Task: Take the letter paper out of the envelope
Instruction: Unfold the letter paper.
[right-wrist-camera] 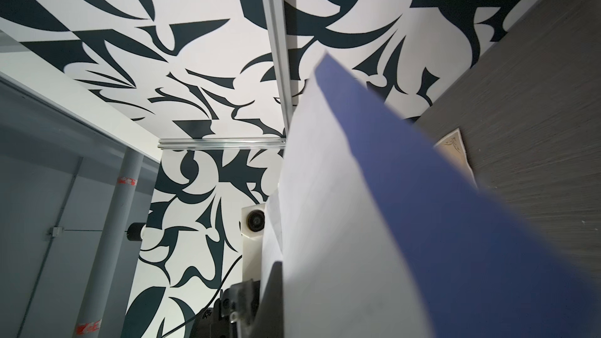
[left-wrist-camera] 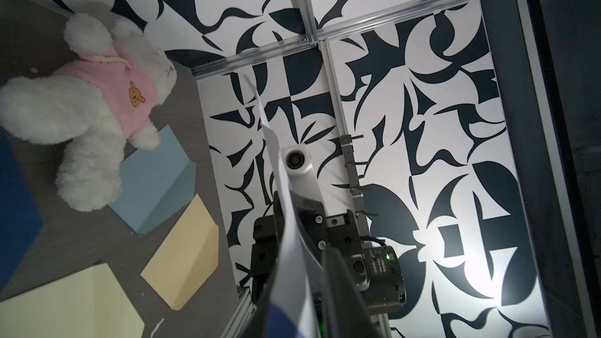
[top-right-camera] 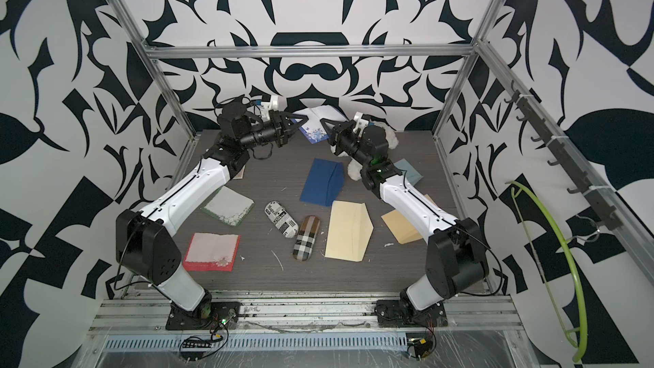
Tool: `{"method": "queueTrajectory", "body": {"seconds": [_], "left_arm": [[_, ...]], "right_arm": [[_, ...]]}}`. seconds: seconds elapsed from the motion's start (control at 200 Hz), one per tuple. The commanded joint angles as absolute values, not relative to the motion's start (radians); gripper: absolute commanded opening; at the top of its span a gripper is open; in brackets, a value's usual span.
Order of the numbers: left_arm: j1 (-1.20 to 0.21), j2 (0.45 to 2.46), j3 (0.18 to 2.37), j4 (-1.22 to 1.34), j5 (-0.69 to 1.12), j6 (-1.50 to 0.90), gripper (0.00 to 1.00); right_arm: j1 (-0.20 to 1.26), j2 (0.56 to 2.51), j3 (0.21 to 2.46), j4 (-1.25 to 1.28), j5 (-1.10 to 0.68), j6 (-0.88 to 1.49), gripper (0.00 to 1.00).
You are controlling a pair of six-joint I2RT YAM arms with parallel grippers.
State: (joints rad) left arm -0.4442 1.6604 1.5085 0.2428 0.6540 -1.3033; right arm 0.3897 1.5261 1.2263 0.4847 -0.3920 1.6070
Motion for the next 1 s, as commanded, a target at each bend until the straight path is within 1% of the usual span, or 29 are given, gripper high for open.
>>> {"method": "queueTrajectory", "body": {"seconds": [0.0, 0.045, 0.08, 0.17, 0.275, 0.375, 0.51, 0.65, 0.77, 0.91, 0.995], "left_arm": [[-0.437, 1.613, 1.537, 0.073, 0.652, -1.183, 0.6], [-0.429, 1.614, 1.567, -0.005, 0.652, -1.118, 0.66], [-0.422, 1.619, 1.597, -0.077, 0.652, -1.065, 0.68], [-0.4, 1.649, 1.681, -0.212, 0.691, -0.956, 0.68], [-0.386, 1.684, 1.724, -0.228, 0.802, -0.9, 0.66], [-0.386, 1.717, 1.754, -0.245, 0.936, -0.858, 0.66], [-0.389, 1.721, 1.711, -0.201, 1.042, -0.859, 0.66], [-0.405, 1.718, 1.685, -0.184, 1.094, -0.863, 0.67], [-0.422, 1.716, 1.665, -0.168, 1.109, -0.87, 0.67], [-0.434, 1.709, 1.654, -0.148, 1.108, -0.883, 0.63], [-0.449, 1.716, 1.662, -0.151, 1.105, -0.886, 0.57]], "right_arm": [[0.335, 1.454, 1.348, 0.266, -0.508, 1.403, 0.0], [0.313, 1.439, 1.403, 0.099, -0.553, 1.262, 0.0], [0.298, 1.435, 1.443, -0.01, -0.598, 1.154, 0.0], [0.257, 1.446, 1.532, -0.236, -0.762, 0.885, 0.0], [0.213, 1.458, 1.562, -0.419, -0.955, 0.641, 0.0], [0.176, 1.47, 1.577, -0.519, -1.087, 0.506, 0.0], [0.167, 1.487, 1.584, -0.486, -1.193, 0.499, 0.0], [0.177, 1.529, 1.577, -0.343, -1.266, 0.622, 0.0], [0.179, 1.544, 1.568, -0.25, -1.288, 0.691, 0.0], [0.185, 1.558, 1.558, -0.177, -1.302, 0.75, 0.0], [0.195, 1.565, 1.55, -0.156, -1.305, 0.767, 0.0]]}}
